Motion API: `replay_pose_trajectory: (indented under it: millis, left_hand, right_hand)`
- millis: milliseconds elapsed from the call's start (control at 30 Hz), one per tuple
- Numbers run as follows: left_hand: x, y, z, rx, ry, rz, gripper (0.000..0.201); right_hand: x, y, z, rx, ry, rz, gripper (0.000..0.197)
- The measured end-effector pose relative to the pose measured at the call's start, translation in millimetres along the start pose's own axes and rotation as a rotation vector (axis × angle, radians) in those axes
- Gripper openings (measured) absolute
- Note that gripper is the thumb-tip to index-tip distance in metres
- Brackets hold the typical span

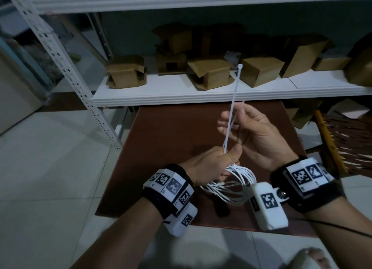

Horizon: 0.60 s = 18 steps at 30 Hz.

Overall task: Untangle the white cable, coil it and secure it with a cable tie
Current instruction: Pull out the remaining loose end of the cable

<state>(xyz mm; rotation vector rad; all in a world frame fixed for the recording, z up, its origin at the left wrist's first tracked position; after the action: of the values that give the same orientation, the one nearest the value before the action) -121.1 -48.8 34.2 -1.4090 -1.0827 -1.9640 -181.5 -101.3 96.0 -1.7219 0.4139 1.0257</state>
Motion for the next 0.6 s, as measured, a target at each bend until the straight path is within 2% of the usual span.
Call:
replay_pose_trajectory:
  millis: [67,167,300,467,600]
  left_hand:
    - [-2,-2,0,-0.007,0.003,-0.014,0.075]
    - [-4,-5,0,-0.019,0.008,-0.029,0.089]
    - [-3,-6,2,-0.023,0.014,-0.044,0.086]
    - [-1,-1,4,-0.001,0.017,-0.087,0.083]
    - [1,10,4,0.085,0.013,-0.125,0.084]
  right_hand:
    - [0,-1,1,-0.004,0.009,0.006,0.013]
    - [1,-2,0,-0.052,0.018,0.013,0.022]
    - [3,-1,-1,-0.073,0.036,0.017,0.028]
    - [-1,0,-2,-0.01,0.054,0.015,0.013]
    - [-2,11,-6,0.086,0.087,0.046,0.015]
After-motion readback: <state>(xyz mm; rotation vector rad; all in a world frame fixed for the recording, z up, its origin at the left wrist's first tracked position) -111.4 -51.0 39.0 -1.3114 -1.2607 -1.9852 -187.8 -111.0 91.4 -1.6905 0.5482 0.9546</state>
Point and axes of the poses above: each hand's wrist, its own z-axis away from the middle knuckle, its own y-axis out of the back of the hand, x = y × z, the point moved 9 cm from there along -z, towards the middle knuckle, and after that the axes turned 4 degrees about -z, right-handed, at the moved point
